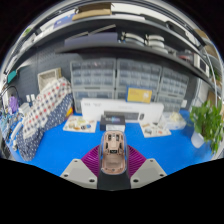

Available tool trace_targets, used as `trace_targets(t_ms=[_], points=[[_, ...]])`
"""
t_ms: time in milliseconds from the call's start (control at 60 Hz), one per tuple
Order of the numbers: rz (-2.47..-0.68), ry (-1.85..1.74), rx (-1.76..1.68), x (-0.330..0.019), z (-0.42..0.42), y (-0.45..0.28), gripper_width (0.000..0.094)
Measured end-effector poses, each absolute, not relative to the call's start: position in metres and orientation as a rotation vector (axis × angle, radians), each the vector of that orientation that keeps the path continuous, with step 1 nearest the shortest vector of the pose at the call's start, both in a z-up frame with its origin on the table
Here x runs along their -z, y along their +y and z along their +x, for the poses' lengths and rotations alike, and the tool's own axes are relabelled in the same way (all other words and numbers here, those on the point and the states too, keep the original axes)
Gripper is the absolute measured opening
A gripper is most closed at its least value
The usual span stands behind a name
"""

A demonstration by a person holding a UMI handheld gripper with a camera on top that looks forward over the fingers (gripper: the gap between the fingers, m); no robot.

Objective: Arrange mouse

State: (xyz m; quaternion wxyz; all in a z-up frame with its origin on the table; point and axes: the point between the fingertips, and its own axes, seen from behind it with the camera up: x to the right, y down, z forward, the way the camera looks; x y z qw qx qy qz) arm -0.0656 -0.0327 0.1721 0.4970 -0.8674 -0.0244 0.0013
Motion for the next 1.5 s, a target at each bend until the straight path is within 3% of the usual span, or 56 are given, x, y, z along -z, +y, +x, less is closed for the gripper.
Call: trace_targets(t_ms=[167, 350, 500, 767, 817, 867, 933, 1333, 1500], points=[[-2.254, -0.024, -0.056, -0.074, -0.055, -0.047, 0.0342], [-2.369, -0.030, -0.090, 0.002, -0.065, -0.059, 0.0341], [-2.356, -0.016, -0.099, 0.015, -0.066, -0.059, 0.0353], [-2.340, -0.012, -0.077, 0.015, -0.065, -0.057, 0.0468], [-2.346, -0.016, -0.089, 0.014, -0.068, -0.058, 0.0567], [-2.354, -0.024, -0.094, 0.012, -0.071, -0.060, 0.0765], [-2.340, -0.027, -0.066, 0.004, -0.069, -0.062, 0.0826], [-2.123, -0.014, -0.049, -0.156, -0.073, -0.153, 0.0824], [-2.054, 0.016, -0.023, -0.197, -0.063, -0.198, 0.0824]])
